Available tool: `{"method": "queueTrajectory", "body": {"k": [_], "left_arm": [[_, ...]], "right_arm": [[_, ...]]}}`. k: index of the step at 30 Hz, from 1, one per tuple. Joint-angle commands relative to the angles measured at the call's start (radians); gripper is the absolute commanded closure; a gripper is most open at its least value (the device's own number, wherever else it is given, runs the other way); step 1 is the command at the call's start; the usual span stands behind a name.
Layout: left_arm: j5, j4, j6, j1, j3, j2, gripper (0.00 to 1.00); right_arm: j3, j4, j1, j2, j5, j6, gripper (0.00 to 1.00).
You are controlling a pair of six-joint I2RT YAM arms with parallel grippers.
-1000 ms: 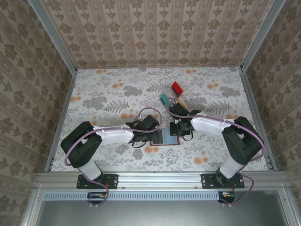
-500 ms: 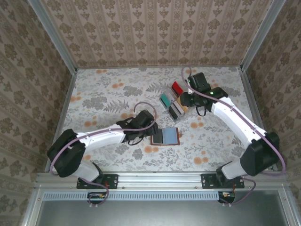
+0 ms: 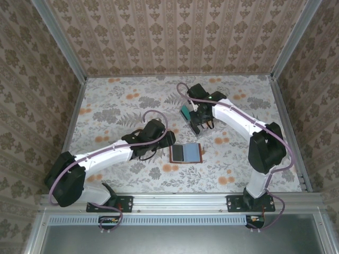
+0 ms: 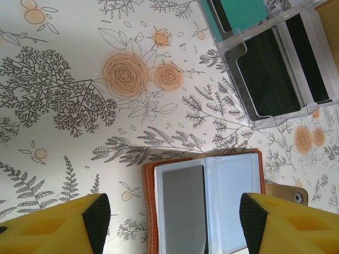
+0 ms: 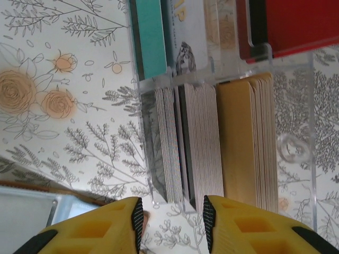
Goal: Put the credit cards into the card holder
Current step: Pick up the credit card from the storage box.
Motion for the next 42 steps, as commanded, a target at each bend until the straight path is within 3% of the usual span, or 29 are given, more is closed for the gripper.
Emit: {"method": "queueTrajectory", "body": {"k": [1, 18, 27, 42], "left_arm": [[0.010, 0.009, -0.006, 0.010, -0.017, -0.033, 0.30], [0.008, 0.011, -0.018, 0.010, -0.041, -0.060, 0.28], [0.007, 0.012, -0.022, 0.009, -0.058, -0.076, 0.28], [0.010, 0.014, -0.034, 0.011, -0.069, -0.081, 0.28]], "right_arm": [[0.044, -0.061, 0.004, 0.056, 0.080, -0.019, 0.63], [0.106, -0.062, 0.042, 0.201, 0.255, -0.058, 0.66], [0.089, -0.037, 0.073, 0.220, 0.412, -0.069, 0.66], [0.046, -0.002, 0.072, 0.164, 0.428, -0.062, 0.79]]}}
